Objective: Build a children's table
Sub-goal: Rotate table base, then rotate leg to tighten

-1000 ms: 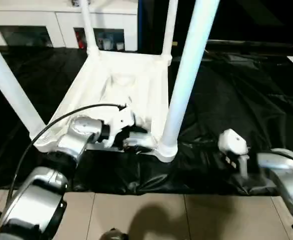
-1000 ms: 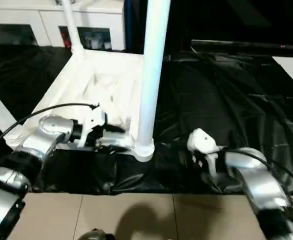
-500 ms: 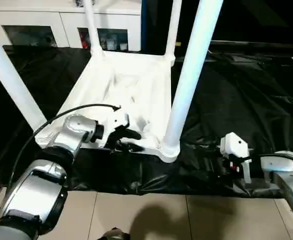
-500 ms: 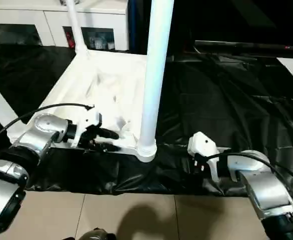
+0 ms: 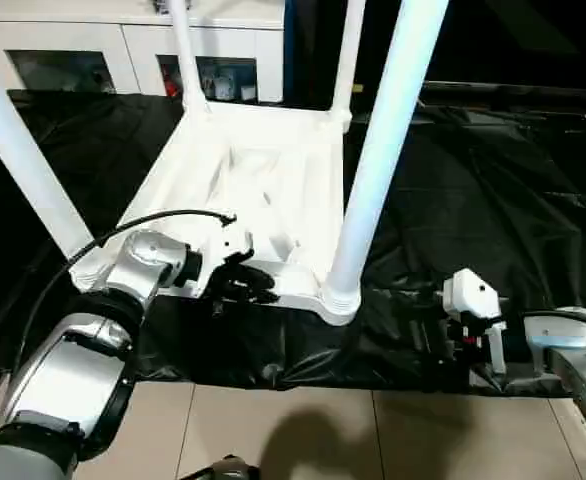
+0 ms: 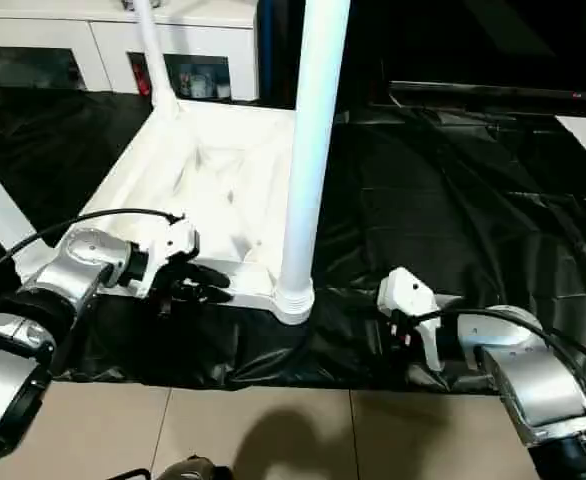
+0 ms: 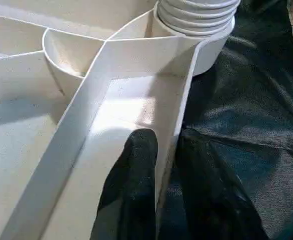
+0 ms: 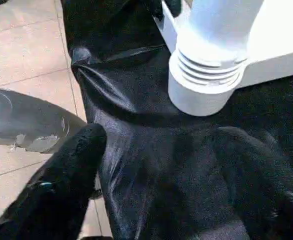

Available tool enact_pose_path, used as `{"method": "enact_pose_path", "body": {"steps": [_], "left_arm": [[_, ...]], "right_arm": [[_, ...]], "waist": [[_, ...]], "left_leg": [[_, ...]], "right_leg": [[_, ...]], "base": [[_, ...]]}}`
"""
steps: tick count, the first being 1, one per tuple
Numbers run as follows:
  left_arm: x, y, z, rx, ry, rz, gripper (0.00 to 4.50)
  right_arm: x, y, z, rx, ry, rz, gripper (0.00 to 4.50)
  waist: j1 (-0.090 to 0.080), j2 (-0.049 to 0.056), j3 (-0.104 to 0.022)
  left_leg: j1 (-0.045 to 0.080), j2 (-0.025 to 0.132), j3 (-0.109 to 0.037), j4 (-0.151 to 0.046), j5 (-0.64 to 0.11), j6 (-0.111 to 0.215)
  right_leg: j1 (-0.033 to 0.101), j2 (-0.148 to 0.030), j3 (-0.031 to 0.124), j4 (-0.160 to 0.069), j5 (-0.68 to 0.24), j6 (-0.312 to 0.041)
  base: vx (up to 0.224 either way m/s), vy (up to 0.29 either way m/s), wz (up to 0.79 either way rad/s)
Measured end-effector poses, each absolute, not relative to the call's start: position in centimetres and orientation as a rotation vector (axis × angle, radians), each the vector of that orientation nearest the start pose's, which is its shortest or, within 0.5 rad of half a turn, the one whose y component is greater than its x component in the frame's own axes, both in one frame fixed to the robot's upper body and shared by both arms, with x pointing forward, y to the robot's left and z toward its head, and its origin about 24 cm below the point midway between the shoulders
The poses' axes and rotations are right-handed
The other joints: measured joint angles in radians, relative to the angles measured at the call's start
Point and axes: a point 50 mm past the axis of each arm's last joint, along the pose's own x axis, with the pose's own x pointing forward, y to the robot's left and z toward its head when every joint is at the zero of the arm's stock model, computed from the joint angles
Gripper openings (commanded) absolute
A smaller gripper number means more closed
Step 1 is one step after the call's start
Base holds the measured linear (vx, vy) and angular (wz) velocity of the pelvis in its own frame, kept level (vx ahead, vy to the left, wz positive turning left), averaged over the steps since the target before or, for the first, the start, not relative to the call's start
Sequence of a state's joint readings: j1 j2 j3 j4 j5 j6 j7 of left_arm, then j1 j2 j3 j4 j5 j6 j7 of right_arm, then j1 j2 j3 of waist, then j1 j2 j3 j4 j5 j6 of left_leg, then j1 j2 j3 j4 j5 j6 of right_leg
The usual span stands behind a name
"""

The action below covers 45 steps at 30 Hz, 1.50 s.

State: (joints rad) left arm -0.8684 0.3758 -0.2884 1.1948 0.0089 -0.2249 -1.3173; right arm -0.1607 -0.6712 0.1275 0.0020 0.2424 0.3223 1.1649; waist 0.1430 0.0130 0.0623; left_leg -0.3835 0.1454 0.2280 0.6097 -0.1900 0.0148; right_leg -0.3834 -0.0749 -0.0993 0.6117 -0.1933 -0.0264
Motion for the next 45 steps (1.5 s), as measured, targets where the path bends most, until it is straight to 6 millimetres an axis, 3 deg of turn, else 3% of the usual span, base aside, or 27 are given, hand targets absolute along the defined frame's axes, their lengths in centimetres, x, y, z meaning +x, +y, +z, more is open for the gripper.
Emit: {"method": "enact_pose_path", "body": {"steps": [4,10,14,19,25,29,37,45], "left_arm": [[34.3,16.1,5.7,0.426,0.496,-1.384,0.39],[34.2,15.8,5.7,0.432,0.498,-1.407,0.04],[34.2,15.5,5.5,0.372,0.509,-1.380,0.02],[34.3,13.6,5.0,0.290,0.413,-1.276,0.02],[33.3,14.3,4.8,0.313,0.366,-1.255,0.02],[32.3,14.5,4.8,0.345,0.348,-1.289,0.02],[31.3,15.0,5.0,0.349,0.365,-1.312,0.02],[31.0,15.3,5.2,0.342,0.391,-1.327,0.00]], "right_arm": [[24.6,-20.3,6.8,-0.277,0.454,1.192,4.48],[24.7,-20.3,6.8,-0.277,0.454,1.189,4.50],[25.4,-19.9,6.8,-0.260,0.419,1.150,4.50],[26.6,-17.5,6.3,-0.250,0.339,1.088,4.50],[29.1,-16.1,6.3,-0.248,0.269,0.987,4.50],[30.7,-16.4,6.4,-0.298,0.269,0.919,4.50],[30.8,-15.7,5.7,-0.298,0.299,1.040,4.50],[31.1,-14.9,5.0,-0.274,0.326,1.094,3.80]], "waist": [[-0.001,0.000,0.000],[-0.009,0.000,0.000],[-0.019,0.001,0.000],[-0.034,0.003,0.000],[-0.052,0.001,0.000],[-0.051,0.001,-0.001],[-0.048,-0.008,-0.001],[-0.048,-0.014,-0.001]], "left_leg": [[0.000,0.000,0.000,0.000,0.000,0.000],[0.000,0.000,0.000,-0.001,-0.001,0.001],[0.000,0.000,0.000,0.000,-0.001,0.001],[0.000,0.000,0.000,0.000,-0.001,0.001],[0.000,0.000,0.000,-0.001,-0.001,0.001],[0.000,0.000,0.000,-0.002,-0.001,0.001],[0.000,0.000,0.001,-0.002,-0.001,0.001],[0.000,0.000,0.001,-0.001,-0.001,0.001]], "right_leg": [[0.000,0.000,0.000,-0.001,0.000,0.000],[0.000,0.000,0.000,-0.001,0.000,0.000],[0.000,0.000,0.000,0.000,0.000,0.000],[-0.001,-0.001,0.000,0.000,0.000,0.000],[-0.002,0.000,-0.001,0.001,-0.001,0.001],[-0.002,-0.001,0.000,0.000,-0.001,0.001],[-0.002,-0.001,0.000,0.000,-0.001,0.001],[-0.002,-0.001,0.000,0.001,-0.001,0.001]], "base": [[0.000,0.000,0.00],[0.000,0.000,0.00],[0.000,0.000,0.00],[0.000,0.000,0.00],[0.000,0.000,0.00],[0.000,0.000,0.00],[0.000,0.000,0.00],[0.000,0.000,0.00]]}}
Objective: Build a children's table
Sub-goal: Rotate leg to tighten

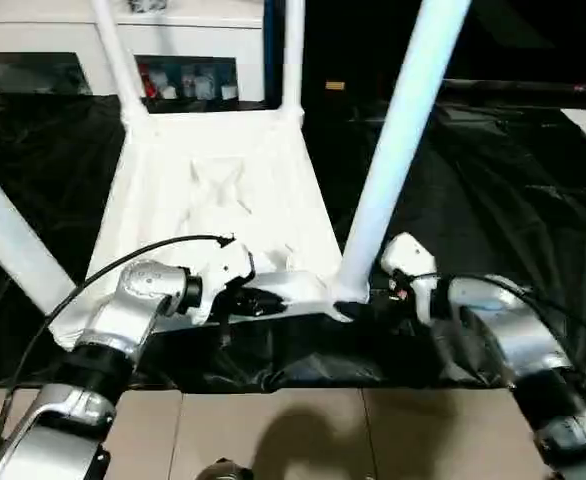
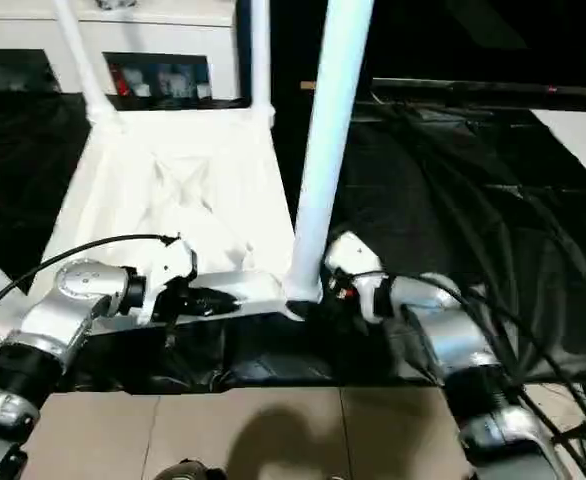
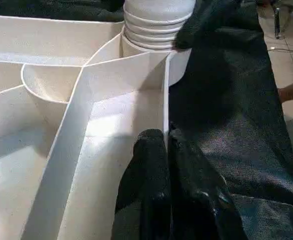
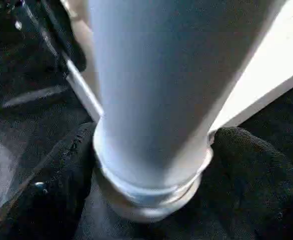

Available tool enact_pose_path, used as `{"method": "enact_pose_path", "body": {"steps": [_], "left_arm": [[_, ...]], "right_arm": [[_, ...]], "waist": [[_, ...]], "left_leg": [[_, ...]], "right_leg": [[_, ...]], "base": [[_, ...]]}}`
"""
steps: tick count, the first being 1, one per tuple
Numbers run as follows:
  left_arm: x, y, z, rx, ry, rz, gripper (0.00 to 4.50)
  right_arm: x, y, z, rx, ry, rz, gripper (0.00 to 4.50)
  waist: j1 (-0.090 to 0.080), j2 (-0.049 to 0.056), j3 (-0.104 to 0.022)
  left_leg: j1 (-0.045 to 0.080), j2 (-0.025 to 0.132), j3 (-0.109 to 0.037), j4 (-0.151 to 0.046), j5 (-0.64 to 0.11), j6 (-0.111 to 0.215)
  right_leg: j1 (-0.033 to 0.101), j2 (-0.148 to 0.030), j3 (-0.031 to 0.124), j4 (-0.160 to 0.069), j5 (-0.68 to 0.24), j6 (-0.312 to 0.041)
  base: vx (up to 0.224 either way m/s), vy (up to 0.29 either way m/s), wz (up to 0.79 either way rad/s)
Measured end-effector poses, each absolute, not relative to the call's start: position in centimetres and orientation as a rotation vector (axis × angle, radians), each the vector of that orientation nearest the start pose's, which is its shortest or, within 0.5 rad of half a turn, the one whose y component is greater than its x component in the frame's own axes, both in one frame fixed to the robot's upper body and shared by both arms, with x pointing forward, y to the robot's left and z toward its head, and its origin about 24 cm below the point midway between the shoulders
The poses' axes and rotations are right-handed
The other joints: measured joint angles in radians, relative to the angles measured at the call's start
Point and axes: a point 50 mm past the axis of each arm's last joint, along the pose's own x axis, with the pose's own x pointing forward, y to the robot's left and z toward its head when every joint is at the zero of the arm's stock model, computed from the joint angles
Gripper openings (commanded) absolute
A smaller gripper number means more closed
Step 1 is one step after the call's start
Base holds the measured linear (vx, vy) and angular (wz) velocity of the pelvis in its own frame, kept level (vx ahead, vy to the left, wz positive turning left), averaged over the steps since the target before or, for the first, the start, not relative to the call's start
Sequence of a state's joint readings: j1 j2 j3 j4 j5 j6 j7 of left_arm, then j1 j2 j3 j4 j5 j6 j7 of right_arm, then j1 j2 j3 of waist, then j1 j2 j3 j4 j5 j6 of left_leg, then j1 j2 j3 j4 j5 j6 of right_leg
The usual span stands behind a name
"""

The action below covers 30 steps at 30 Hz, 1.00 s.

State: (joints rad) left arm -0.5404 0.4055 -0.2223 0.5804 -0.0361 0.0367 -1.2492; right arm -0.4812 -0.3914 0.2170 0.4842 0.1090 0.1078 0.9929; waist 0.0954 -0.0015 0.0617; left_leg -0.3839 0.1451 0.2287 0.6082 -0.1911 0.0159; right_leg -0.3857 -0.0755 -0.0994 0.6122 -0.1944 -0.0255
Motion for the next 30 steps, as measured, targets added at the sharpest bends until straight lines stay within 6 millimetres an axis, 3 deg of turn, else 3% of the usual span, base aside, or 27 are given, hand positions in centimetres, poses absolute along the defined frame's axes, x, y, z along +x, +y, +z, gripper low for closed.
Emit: {"method": "enact_pose_path", "body": {"steps": [14,17,25,29,30], "left_arm": [[30.6,15.6,5.3,0.322,0.419,-1.307,0.00],[30.9,14.8,5.2,0.301,0.412,-1.248,0.00],[32.5,10.9,4.9,0.290,0.382,-1.030,0.00],[32.6,10.2,4.8,0.313,0.370,-1.004,0.00],[32.6,10.1,4.8,0.315,0.369,-1.003,0.00]], "right_arm": [[30.9,-14.2,4.5,-0.214,0.322,1.150,2.80],[31.4,-13.8,4.1,-0.165,0.311,1.053,2.76],[34.0,-11.9,3.3,-0.063,0.290,0.597,2.75],[34.4,-11.4,3.3,-0.058,0.288,0.540,2.75],[34.4,-11.4,3.3,-0.067,0.284,0.541,3.09]], "waist": [[-0.005,-0.008,0.000],[-0.010,-0.011,0.001],[-0.022,-0.012,0.000],[-0.021,-0.010,-0.001],[-0.021,-0.010,-0.001]], "left_leg": [[-0.001,0.000,0.000,0.000,0.000,0.000],[0.000,0.000,0.000,0.001,0.000,0.000],[0.005,0.000,0.000,0.001,0.001,-0.002],[0.006,0.000,0.000,0.000,0.001,-0.002],[0.006,0.000,0.000,0.000,0.001,-0.002]], "right_leg": [[-0.001,0.000,0.000,0.001,0.000,0.000],[-0.001,0.000,0.001,0.002,0.000,-0.001],[0.002,0.000,0.001,0.002,0.001,-0.001],[0.002,0.000,0.001,0.002,0.001,-0.001],[0.002,0.000,0.001,0.002,0.001,-0.001]], "base": [[0.000,0.000,0.00],[0.000,0.000,0.00],[0.000,0.000,0.00],[0.000,0.000,0.00],[0.000,0.000,0.00]]}}
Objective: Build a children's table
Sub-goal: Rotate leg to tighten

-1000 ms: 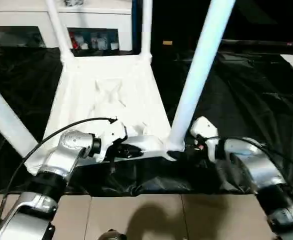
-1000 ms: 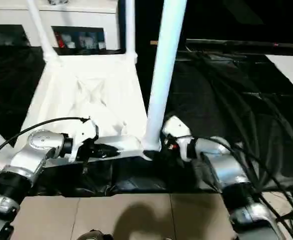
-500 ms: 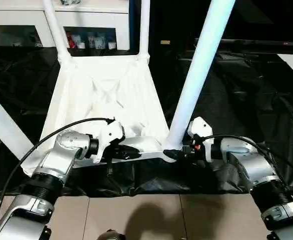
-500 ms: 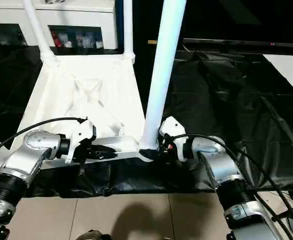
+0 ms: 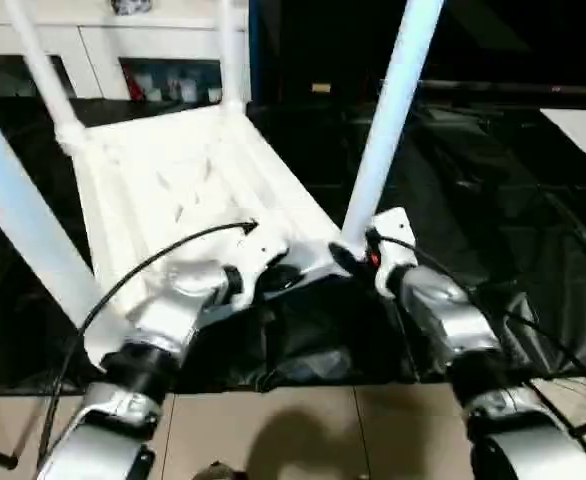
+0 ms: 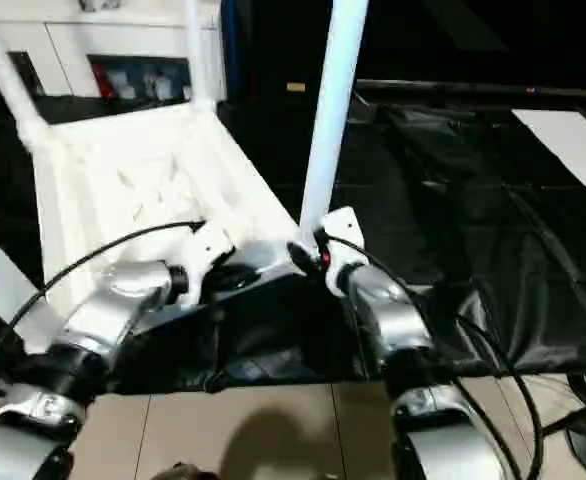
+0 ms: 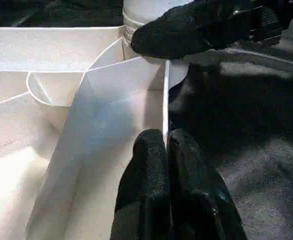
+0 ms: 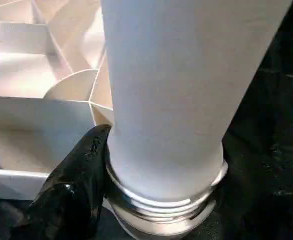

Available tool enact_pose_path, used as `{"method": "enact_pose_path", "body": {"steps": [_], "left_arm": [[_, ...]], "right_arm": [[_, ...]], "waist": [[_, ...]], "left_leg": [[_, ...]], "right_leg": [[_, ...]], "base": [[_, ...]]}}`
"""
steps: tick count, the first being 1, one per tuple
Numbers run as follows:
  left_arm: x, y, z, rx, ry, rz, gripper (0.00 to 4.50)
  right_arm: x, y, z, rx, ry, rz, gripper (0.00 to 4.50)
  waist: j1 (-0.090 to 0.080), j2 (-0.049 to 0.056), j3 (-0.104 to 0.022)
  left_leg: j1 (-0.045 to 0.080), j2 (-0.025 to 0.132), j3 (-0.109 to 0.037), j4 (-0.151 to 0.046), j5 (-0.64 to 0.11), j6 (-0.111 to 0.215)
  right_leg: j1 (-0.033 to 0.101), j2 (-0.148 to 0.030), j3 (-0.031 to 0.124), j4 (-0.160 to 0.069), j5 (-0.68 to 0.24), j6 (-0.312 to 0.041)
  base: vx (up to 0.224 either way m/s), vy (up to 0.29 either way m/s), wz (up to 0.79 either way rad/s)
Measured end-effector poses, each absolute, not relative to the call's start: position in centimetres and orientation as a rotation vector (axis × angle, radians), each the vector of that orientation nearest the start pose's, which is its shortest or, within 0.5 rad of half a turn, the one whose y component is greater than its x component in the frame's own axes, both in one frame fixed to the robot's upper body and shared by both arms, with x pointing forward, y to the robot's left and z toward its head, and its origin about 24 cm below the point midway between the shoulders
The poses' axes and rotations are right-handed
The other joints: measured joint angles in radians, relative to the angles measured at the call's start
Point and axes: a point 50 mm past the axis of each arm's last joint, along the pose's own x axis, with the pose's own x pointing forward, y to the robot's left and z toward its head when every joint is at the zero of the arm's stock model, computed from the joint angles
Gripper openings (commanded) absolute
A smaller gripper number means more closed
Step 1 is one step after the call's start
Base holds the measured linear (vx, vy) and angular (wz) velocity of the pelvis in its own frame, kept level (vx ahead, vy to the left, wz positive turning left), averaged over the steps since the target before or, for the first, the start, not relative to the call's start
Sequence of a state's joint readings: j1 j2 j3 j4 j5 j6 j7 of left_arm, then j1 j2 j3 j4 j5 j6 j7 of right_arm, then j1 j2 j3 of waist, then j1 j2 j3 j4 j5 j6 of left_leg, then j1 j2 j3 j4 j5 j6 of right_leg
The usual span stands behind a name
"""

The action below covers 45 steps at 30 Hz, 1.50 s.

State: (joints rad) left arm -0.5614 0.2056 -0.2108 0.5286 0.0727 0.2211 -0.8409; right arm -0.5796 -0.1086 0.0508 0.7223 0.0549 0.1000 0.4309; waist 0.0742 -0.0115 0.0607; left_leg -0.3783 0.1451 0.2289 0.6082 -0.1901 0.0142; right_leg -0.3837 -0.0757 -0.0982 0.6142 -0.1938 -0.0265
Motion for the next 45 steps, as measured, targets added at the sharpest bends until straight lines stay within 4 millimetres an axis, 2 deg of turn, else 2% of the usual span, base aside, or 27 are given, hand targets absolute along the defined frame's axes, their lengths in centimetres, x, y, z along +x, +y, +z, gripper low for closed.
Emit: {"method": "enact_pose_path", "body": {"steps": [2,4,7,9,12,20,23,25,26,28,32,33,39,41,45], "left_arm": [[32.6,10.1,4.8,0.315,0.368,-1.006,0.00],[32.6,10.2,4.8,0.317,0.367,-1.016,0.00],[32.2,11.1,4.8,0.330,0.357,-1.062,0.00],[31.9,11.6,4.8,0.328,0.357,-1.097,0.00],[31.3,12.4,4.9,0.328,0.359,-1.168,0.00],[30.5,14.0,5.2,0.295,0.390,-1.305,0.00],[30.3,14.4,5.2,0.288,0.408,-1.350,0.00],[30.1,14.6,5.3,0.285,0.418,-1.380,0.00],[30.1,14.7,5.3,0.283,0.421,-1.390,0.00],[29.9,14.9,5.3,0.282,0.432,-1.412,0.00],[29.8,15.0,5.2,0.279,0.446,-1.436,0.00],[29.8,15.0,5.2,0.278,0.447,-1.438,0.00],[29.9,14.9,5.0,0.277,0.440,-1.430,0.00],[30.4,14.5,4.9,0.283,0.427,-1.382,0.00],[31.6,13.4,4.6,0.272,0.413,-1.221,0.00]], "right_arm": [[34.3,-11.4,3.3,-0.077,0.279,0.547,3.44],[34.1,-11.4,3.2,-0.076,0.271,0.565,3.52],[33.6,-11.7,3.3,-0.099,0.261,0.649,3.89],[33.4,-11.6,3.5,-0.121,0.260,0.715,3.89],[32.7,-12.2,3.7,-0.169,0.254,0.847,3.89],[31.2,-14.2,4.8,-0.221,0.270,1.140,3.89],[30.6,-14.5,4.9,-0.225,0.288,1.221,3.55],[30.4,-14.6,5.1,-0.229,0.293,1.265,3.55],[30.3,-14.6,5.1,-0.225,0.296,1.284,3.28],[30.1,-14.6,5.0,-0.211,0.310,1.316,3.16],[29.8,-14.6,4.9,-0.209,0.323,1.343,3.03],[29.7,-14.6,4.9,-0.209,0.325,1.345,2.81],[29.6,-14.5,4.8,-0.201,0.329,1.340,2.68],[30.0,-14.5,4.5,-0.186,0.322,1.256,2.68],[32.0,-13.4,3.7,-0.123,0.294,0.942,2.67]], "waist": [[0.000,0.000,0.000],[0.001,0.000,0.000],[0.001,0.001,0.000],[0.004,0.002,0.000],[0.020,0.005,0.000],[0.042,0.005,0.000],[0.045,0.004,0.000],[0.047,0.004,0.000],[0.047,0.004,0.000],[0.047,0.004,0.000],[0.049,0.004,0.000],[0.049,0.004,0.000],[0.053,0.006,0.000],[0.053,0.006,-0.001],[0.026,0.004,-0.002]], "left_leg": [[0.000,0.000,0.000,0.000,0.000,0.000],[0.000,0.000,0.000,-0.001,0.000,0.000],[0.000,0.000,0.000,-0.003,0.000,0.000],[0.000,0.000,0.000,-0.004,0.000,-0.001],[0.000,0.000,0.000,-0.004,0.000,-0.001],[-0.001,0.000,0.000,-0.004,0.000,-0.001],[-0.002,0.000,0.000,-0.004,0.000,0.000],[-0.003,0.000,0.000,-0.004,0.000,0.000],[-0.003,0.000,0.000,-0.003,0.000,0.000],[-0.003,0.000,0.000,-0.003,0.000,0.000],[-0.003,0.000,0.000,-0.003,0.000,0.000],[-0.003,0.000,0.000,-0.003,0.000,0.000],[-0.003,0.000,0.000,-0.003,0.000,0.000],[-0.001,0.000,0.000,-0.003,0.001,-0.001],[0.007,0.000,0.000,-0.003,0.002,-0.003]], "right_leg": [[0.000,0.000,0.000,0.000,0.000,0.000],[0.000,0.000,0.000,-0.001,0.000,0.000],[-0.001,0.000,0.000,-0.002,0.000,0.000],[-0.001,0.000,0.000,-0.001,0.000,0.000],[-0.001,0.000,-0.001,-0.002,-0.001,0.001],[-0.001,0.000,-0.001,-0.002,-0.001,0.001],[-0.001,0.000,-0.001,-0.002,-0.001,0.001],[-0.001,0.000,-0.001,-0.002,-0.001,0.001],[-0.001,0.000,-0.001,-0.002,-0.001,0.001],[-0.001,0.000,-0.001,-0.002,-0.001,0.001],[-0.002,0.000,-0.001,-0.002,-0.001,0.001],[-0.001,0.000,-0.001,-0.002,-0.001,0.001],[-0.001,0.000,-0.001,-0.002,-0.001,0.001],[0.000,0.000,-0.001,-0.001,-0.001,0.001],[0.005,-0.001,0.000,-0.002,-0.004,0.006]], "base": [[0.000,0.000,0.00],[0.000,0.000,0.00],[0.000,0.000,0.00],[0.000,0.000,0.00],[0.000,0.000,0.00],[0.000,0.000,0.00],[0.000,0.000,0.00],[0.000,0.000,0.00],[0.000,0.000,0.00],[0.000,0.000,0.00],[0.000,0.000,0.00],[0.000,0.000,0.00],[0.000,0.000,0.00],[0.000,0.000,0.00],[0.000,0.000,0.00]]}}
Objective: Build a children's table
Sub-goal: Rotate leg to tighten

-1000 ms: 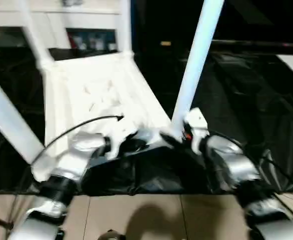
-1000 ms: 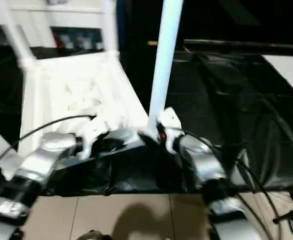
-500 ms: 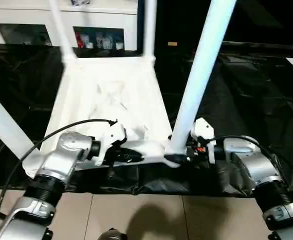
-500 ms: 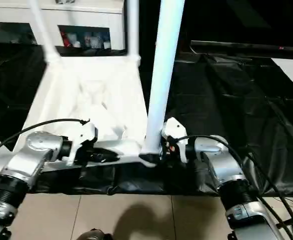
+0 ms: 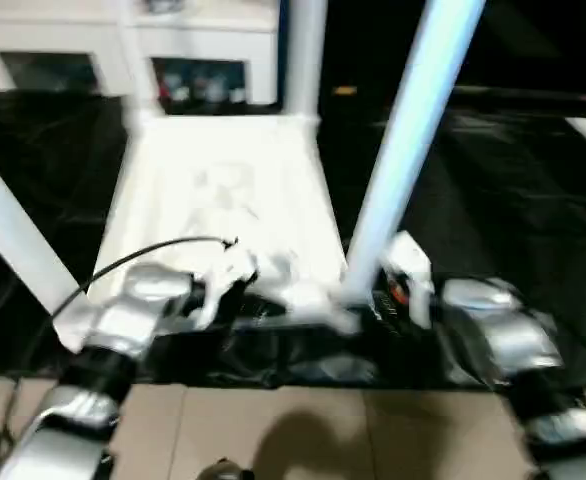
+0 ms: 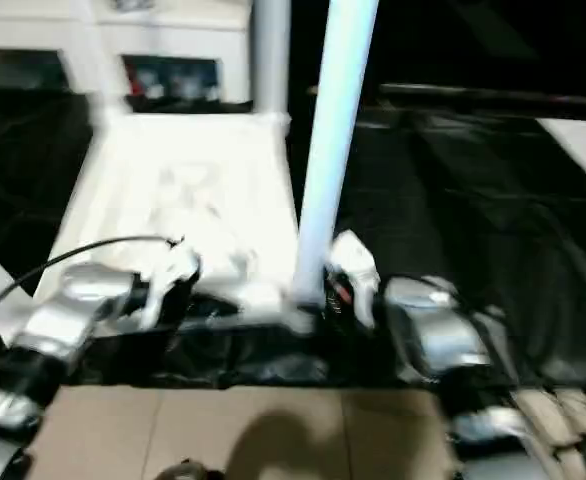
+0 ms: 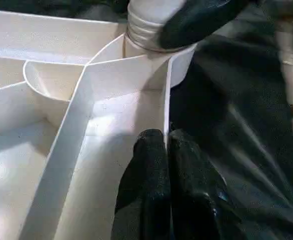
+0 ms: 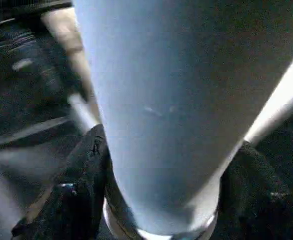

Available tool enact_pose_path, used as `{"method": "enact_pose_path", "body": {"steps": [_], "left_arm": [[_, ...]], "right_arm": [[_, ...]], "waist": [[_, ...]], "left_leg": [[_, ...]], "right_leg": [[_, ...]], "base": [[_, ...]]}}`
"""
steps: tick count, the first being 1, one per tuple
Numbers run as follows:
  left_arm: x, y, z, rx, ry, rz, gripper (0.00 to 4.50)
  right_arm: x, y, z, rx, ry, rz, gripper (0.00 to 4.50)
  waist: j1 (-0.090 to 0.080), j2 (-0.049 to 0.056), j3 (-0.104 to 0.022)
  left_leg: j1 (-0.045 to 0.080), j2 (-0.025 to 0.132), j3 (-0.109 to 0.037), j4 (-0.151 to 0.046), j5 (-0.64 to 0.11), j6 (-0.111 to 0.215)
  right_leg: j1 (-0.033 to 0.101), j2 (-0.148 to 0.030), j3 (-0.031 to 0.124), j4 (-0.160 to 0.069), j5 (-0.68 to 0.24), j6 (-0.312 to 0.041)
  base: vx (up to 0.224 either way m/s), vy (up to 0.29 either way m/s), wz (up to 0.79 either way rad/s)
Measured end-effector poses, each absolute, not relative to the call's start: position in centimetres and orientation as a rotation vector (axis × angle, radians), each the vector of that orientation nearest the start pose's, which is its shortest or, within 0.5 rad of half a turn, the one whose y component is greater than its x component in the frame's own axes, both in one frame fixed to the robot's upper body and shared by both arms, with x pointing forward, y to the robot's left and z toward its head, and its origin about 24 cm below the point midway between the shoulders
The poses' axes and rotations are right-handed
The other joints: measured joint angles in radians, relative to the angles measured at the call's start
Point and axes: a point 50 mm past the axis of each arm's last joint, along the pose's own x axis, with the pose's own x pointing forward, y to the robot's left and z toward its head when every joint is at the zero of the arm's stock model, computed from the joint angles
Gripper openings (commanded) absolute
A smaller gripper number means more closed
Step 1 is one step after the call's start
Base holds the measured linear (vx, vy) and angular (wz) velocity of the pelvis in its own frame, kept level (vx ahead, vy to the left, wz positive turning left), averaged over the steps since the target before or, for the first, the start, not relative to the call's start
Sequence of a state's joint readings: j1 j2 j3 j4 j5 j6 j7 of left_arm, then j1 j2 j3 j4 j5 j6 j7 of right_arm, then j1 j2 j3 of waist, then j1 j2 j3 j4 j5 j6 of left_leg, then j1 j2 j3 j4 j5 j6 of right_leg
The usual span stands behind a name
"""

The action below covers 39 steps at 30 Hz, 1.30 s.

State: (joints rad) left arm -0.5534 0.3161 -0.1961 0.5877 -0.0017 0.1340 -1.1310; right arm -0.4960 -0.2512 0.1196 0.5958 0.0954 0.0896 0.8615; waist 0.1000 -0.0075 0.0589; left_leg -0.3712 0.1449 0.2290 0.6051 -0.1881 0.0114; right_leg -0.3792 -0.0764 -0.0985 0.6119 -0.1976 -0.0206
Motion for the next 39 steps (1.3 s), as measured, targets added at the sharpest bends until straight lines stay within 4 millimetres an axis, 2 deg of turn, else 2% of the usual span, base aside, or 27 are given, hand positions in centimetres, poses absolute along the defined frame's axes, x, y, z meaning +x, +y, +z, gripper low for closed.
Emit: {"method": "enact_pose_path", "body": {"steps": [3,8,10,12,17,21,28,34,39], "left_arm": [[32.5,11.9,4.5,0.264,0.406,-1.115,0.00],[33.1,10.1,4.4,0.247,0.400,-1.030,0.00],[33.2,9.8,4.5,0.251,0.396,-1.031,0.00],[33.2,9.7,4.5,0.255,0.393,-1.037,0.00],[32.9,10.2,4.6,0.271,0.384,-1.080,0.00],[32.4,11.4,4.6,0.281,0.382,-1.149,0.00],[31.5,12.9,4.7,0.284,0.401,-1.272,0.00],[31.0,14.2,5.0,0.283,0.433,-1.377,0.00],[30.7,14.5,5.0,0.274,0.448,-1.420,0.00]], "right_arm": [[33.5,-12.6,3.5,-0.095,0.295,0.739,2.67],[34.5,-12.0,3.5,-0.077,0.285,0.558,2.67],[34.5,-12.2,3.5,-0.075,0.274,0.550,3.22],[34.6,-12.2,3.6,-0.072,0.270,0.550,3.36],[34.3,-12.4,3.8,-0.071,0.267,0.636,3.83],[33.7,-12.6,3.9,-0.130,0.264,0.789,3.83],[32.0,-13.8,4.0,-0.199,0.271,1.037,3.83],[30.9,-14.9,4.5,-0.236,0.300,1.216,3.23],[30.5,-14.8,4.6,-0.212,0.314,1.272,2.88]], "waist": [[-0.016,0.000,0.000],[-0.018,0.001,-0.001],[-0.015,0.001,-0.001],[-0.013,0.001,-0.001],[-0.014,0.001,-0.001],[-0.011,0.002,0.000],[0.009,0.002,0.000],[0.017,0.001,0.000],[0.016,0.001,0.001]], "left_leg": [[0.002,0.000,-0.001,0.000,0.000,0.000],[0.003,-0.001,-0.001,-0.001,0.000,0.000],[0.003,-0.001,-0.001,-0.003,0.000,0.000],[0.003,-0.001,-0.001,-0.004,0.000,0.000],[0.003,-0.001,-0.001,-0.007,0.000,-0.001],[0.002,-0.001,-0.001,-0.009,0.000,-0.001],[0.000,-0.001,-0.001,-0.008,0.000,-0.001],[-0.001,-0.001,-0.001,-0.008,0.000,-0.001],[-0.001,-0.001,-0.001,-0.008,-0.001,-0.001]], "right_leg": [[-0.001,0.000,0.000,-0.002,0.000,0.000],[-0.001,0.000,0.001,-0.002,0.000,0.000],[-0.002,0.000,0.001,-0.002,0.000,0.000],[-0.002,0.000,0.001,-0.001,0.002,-0.002],[-0.004,0.000,0.000,-0.001,0.004,-0.006],[-0.005,0.000,-0.001,-0.001,0.004,-0.006],[-0.004,0.000,0.000,-0.002,0.003,-0.005],[-0.004,0.000,0.000,-0.002,0.003,-0.005],[-0.005,0.000,0.000,-0.002,0.003,-0.005]], "base": [[0.000,0.000,0.00],[0.000,0.000,0.00],[0.000,0.000,0.00],[0.000,0.000,0.00],[0.000,0.000,0.00],[0.000,0.000,0.00],[0.000,0.000,0.00],[0.000,0.000,0.00],[0.000,0.000,0.00]]}}
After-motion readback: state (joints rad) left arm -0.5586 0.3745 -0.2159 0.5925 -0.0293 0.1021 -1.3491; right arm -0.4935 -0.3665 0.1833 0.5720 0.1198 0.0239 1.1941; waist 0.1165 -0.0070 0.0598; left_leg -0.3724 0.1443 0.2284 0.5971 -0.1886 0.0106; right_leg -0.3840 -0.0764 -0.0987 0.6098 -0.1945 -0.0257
